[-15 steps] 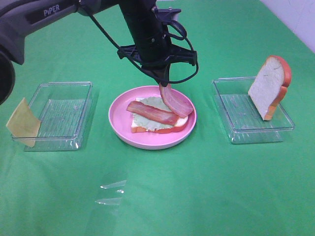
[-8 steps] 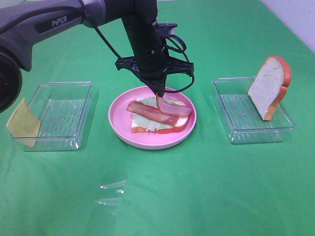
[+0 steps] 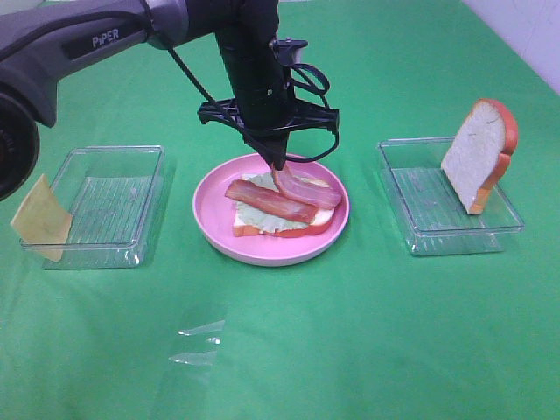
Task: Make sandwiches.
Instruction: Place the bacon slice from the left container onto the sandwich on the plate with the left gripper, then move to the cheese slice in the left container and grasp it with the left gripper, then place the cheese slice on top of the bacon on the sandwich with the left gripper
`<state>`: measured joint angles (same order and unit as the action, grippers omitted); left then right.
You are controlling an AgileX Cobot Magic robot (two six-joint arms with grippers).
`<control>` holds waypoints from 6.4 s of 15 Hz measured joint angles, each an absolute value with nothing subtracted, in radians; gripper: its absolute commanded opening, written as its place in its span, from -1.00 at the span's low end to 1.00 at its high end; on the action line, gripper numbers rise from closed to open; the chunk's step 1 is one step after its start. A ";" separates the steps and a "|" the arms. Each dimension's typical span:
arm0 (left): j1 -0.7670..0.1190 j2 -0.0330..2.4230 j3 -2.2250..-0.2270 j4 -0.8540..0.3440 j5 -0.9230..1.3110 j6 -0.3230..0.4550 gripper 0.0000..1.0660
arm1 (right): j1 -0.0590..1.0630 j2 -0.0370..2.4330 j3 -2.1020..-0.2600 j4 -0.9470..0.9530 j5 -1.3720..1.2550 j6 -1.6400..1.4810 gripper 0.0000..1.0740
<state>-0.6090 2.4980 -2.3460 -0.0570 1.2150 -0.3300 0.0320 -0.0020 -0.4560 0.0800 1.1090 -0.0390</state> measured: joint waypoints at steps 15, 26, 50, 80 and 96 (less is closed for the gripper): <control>-0.604 2.288 -2.181 -0.015 1.215 -0.205 0.89 | 0.032 -0.002 -0.456 0.080 1.109 -0.039 0.74; -0.164 1.742 -1.508 0.034 1.222 -0.112 0.89 | 0.032 -0.002 -0.456 0.080 1.109 -0.039 0.74; -0.158 2.069 -1.507 0.069 1.150 -0.110 0.18 | 0.032 -0.002 -0.456 0.083 1.109 -0.039 0.74; -0.158 1.776 -1.556 -0.343 1.137 0.101 -1.00 | 0.032 -0.002 -0.456 0.083 1.109 -0.039 0.74; -0.432 2.222 -1.662 -1.038 0.885 0.593 -1.00 | 0.032 -0.002 -0.456 0.088 1.109 -0.039 0.74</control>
